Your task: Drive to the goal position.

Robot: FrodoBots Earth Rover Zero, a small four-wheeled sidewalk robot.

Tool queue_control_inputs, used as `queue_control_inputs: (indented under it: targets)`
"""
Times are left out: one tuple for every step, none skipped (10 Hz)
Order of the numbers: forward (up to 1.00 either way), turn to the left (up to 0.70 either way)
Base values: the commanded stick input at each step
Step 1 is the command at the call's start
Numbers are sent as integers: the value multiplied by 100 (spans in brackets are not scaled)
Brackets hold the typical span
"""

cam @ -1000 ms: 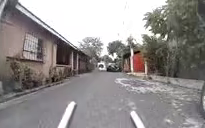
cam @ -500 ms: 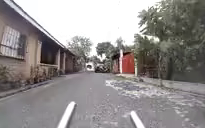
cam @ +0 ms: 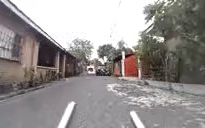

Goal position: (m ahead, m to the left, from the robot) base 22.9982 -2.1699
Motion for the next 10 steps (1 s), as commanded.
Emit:
queue_control_inputs:
  targets:
    - [85,0]
    - [85,0]
    - [85,3]
    - [85,3]
    - [85,0]
    - [85,0]
    - [85,0]
    - [85,0]
    - [85,0]
    - [85,0]
